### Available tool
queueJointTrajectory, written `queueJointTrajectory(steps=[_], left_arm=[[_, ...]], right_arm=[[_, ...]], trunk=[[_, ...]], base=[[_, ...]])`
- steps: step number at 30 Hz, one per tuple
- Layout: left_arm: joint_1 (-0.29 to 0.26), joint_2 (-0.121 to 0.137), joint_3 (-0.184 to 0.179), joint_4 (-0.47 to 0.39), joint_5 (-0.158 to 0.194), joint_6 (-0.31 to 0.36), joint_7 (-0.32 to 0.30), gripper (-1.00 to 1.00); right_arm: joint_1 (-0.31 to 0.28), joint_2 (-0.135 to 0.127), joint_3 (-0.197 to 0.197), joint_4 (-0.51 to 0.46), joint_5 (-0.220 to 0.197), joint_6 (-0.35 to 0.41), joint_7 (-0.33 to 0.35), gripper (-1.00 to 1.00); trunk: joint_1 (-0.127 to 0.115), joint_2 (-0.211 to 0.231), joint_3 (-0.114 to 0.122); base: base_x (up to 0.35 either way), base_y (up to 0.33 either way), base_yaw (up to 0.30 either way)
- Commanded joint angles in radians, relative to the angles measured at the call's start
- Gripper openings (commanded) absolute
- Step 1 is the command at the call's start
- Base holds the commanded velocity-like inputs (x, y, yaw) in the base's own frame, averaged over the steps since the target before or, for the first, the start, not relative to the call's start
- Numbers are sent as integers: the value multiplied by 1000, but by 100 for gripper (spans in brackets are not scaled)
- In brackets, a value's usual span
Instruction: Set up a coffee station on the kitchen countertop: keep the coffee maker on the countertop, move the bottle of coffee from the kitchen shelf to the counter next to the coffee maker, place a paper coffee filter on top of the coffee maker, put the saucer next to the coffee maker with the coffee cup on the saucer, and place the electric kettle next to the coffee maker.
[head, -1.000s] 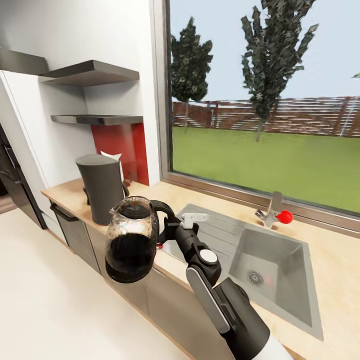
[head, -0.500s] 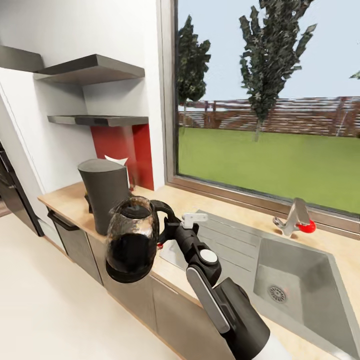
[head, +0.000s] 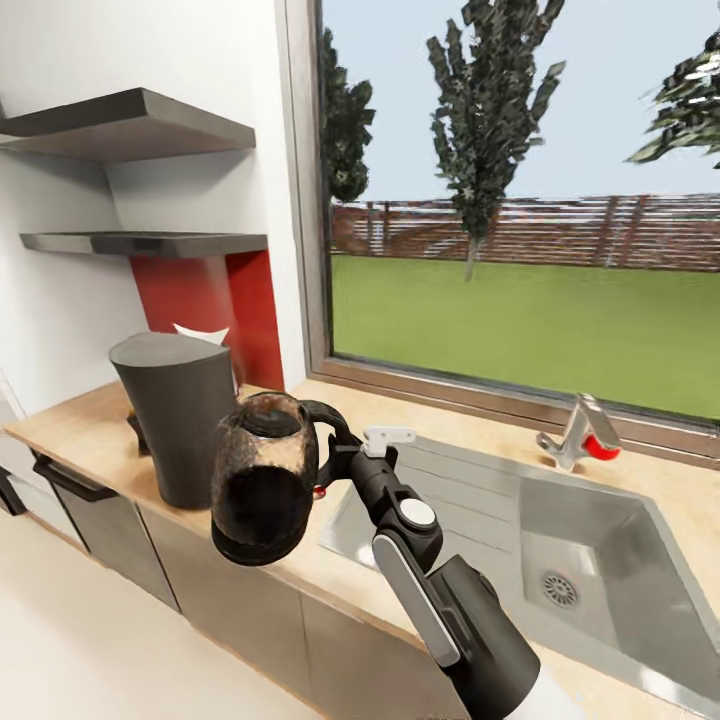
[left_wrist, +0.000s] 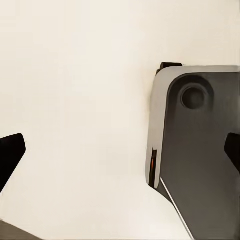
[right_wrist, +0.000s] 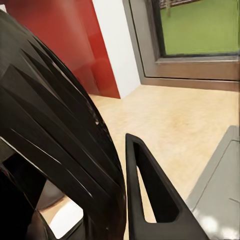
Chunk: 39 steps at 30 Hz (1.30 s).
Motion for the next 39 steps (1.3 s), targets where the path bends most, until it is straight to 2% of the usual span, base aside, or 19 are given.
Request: queueJointTrajectory(steps=[1,5,11,20,23,24,26,28,29,30,31,35,39], left_arm=[[-1,-2,7,2,1,-3,-5,100],[-1,-12,7,1,-1,-4,-2,100],[-1,-13,7,1,-3,-5,-2,100],[-1,-10,5,0,-5,-5,-1,100],[-1,-11,3,0,-6,-5,-1,100],[-1,-11,2,0,-6,-5,-1,100],[-1,-12,1,1,-6,-5,-3,100],[0,-12,1,2,-6,-4,-6,100],[0,-12,1,2,-6,-3,-4,100],[1,-12,1,2,-6,-2,-3,100],[1,-12,1,2,-6,-2,-3,100],[1,-10,2,2,-5,-2,-2,100],[1,-10,2,2,-5,-1,-1,100]], right_arm=[[-2,0,2,-1,-6,1,-7,-100],[-2,0,2,-1,-6,1,-7,-100],[-2,0,2,-1,-6,2,-7,-100],[-2,0,-7,24,-1,-2,-12,-100],[-2,-5,-52,59,1,-3,-13,-100],[-2,-8,-77,66,1,-3,-13,-100],[-9,-13,-145,76,29,-3,-14,-100],[-31,-13,-190,83,69,-4,-14,-100],[-67,-13,-232,102,107,-5,-15,-100],[-86,-13,-241,109,115,-5,-18,-100],[-100,-13,-244,113,118,-4,-26,-100],[-210,-8,-248,193,120,-7,-187,-100],[-288,-5,-248,287,121,-9,-222,-100]], trunk=[[1,-3,-2],[1,-3,-2],[1,-3,-2],[1,-3,-2],[1,-3,-2],[1,-3,-2],[1,-3,-1],[1,-3,-1],[1,-3,-1],[1,-3,-1],[1,-3,-1],[1,-3,-1],[1,-3,-1]], base=[[-55,334,-267],[-124,301,-267],[-222,203,-267],[-15,14,-213],[0,0,-24],[0,0,-9],[0,0,-4],[0,0,-2],[0,0,0],[0,0,0],[0,0,0],[0,0,0],[0,0,0]])
